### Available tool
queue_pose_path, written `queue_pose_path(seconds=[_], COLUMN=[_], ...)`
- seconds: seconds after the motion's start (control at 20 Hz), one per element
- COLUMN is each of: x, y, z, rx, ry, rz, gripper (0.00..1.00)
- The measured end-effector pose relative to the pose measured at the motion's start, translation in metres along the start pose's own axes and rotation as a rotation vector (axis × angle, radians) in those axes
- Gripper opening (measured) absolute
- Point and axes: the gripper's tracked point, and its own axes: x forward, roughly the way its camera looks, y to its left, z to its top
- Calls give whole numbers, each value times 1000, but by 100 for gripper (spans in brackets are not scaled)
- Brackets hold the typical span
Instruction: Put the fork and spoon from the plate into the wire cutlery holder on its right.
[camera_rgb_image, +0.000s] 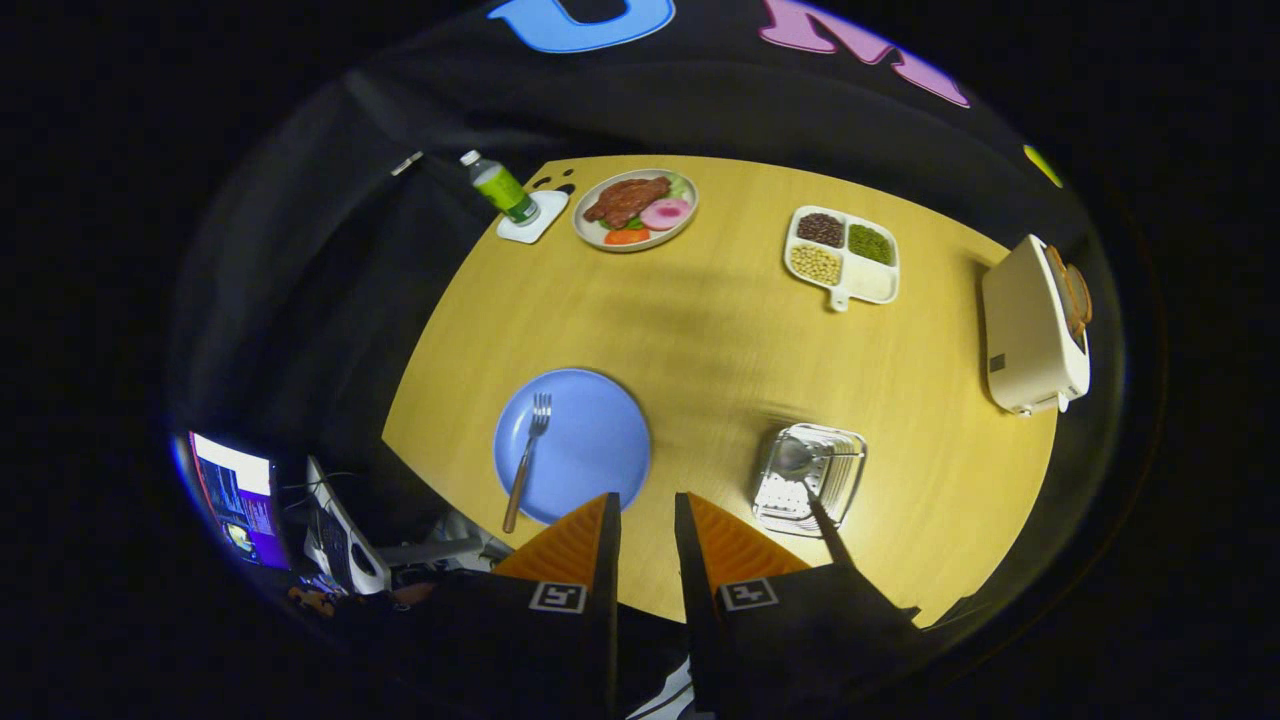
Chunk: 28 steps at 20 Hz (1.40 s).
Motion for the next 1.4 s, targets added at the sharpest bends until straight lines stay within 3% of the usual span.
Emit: queue_pose_path(seconds=[0.15, 0.4, 0.8, 1.25, 1.4], x=[20, 64, 144, 205, 217], y=[46, 99, 127, 127, 121], z=[-15, -34, -42, -55, -62], rx=[-18, -46, -27, 10, -34], ry=[28, 77, 154, 208, 218], rz=[66, 120, 76, -5, -57], gripper=[45, 45, 45, 45, 45])
